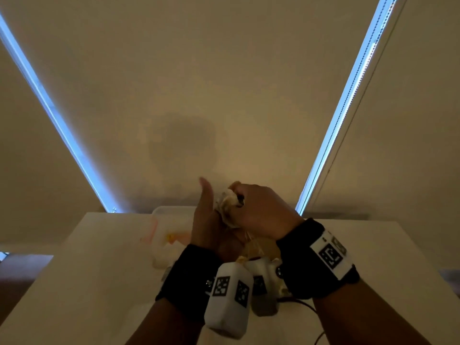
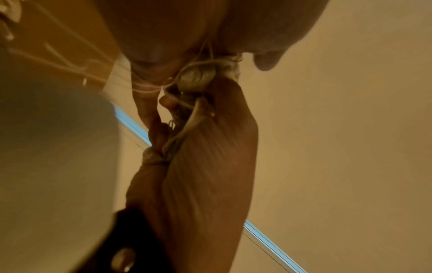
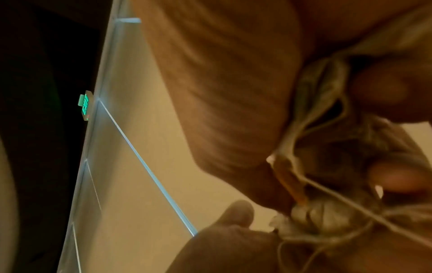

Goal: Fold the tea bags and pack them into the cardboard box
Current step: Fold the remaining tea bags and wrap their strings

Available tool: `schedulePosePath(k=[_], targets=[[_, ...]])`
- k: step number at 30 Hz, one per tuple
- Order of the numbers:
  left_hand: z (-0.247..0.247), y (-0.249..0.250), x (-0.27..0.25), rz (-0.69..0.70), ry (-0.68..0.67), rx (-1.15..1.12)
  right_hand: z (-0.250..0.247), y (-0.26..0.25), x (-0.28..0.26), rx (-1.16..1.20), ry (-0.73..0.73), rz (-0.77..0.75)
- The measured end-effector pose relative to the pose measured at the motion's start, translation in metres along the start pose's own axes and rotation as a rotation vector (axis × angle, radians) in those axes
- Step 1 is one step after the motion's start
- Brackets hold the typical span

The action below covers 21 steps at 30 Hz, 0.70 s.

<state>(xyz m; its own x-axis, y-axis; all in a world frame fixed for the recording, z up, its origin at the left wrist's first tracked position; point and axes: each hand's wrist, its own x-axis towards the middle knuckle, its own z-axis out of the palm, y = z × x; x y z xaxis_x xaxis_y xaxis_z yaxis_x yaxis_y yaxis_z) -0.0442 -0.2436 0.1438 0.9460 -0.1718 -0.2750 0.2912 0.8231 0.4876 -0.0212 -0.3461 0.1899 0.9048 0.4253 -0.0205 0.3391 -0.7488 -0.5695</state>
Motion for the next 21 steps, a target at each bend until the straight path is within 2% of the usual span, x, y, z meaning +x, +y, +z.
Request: schedulePosePath(k=[3,6,9,14,18,21], targets=[[-0.007,-0.003,0.009,0.013,0.019,0.109,-0.004,0.002,0.002,-0.026,-0.085,0.058],[-0.017,-0.004,0.018,-0.001,0.104,0.165,-0.009,0.002,0.002,0.084,-0.200,0.123],[-0.019,-0.001,0.021,-0.030,0.102,0.132,-0.011,0.003,0.002,0.211,-0.272,0.194],[-0.018,-0.004,0.025,-0.024,0.052,0.023,-0.016,0.008,0.004,0.134,-0.297,0.141],[-0.021,-0.012,0.027,-0.056,0.074,0.017,-0.007,0.012,0.005,0.055,-0.236,0.129],[-0.024,-0.015,0.027,-0.068,0.003,-0.002,0.001,0.017,0.005,0.018,-0.207,0.118]])
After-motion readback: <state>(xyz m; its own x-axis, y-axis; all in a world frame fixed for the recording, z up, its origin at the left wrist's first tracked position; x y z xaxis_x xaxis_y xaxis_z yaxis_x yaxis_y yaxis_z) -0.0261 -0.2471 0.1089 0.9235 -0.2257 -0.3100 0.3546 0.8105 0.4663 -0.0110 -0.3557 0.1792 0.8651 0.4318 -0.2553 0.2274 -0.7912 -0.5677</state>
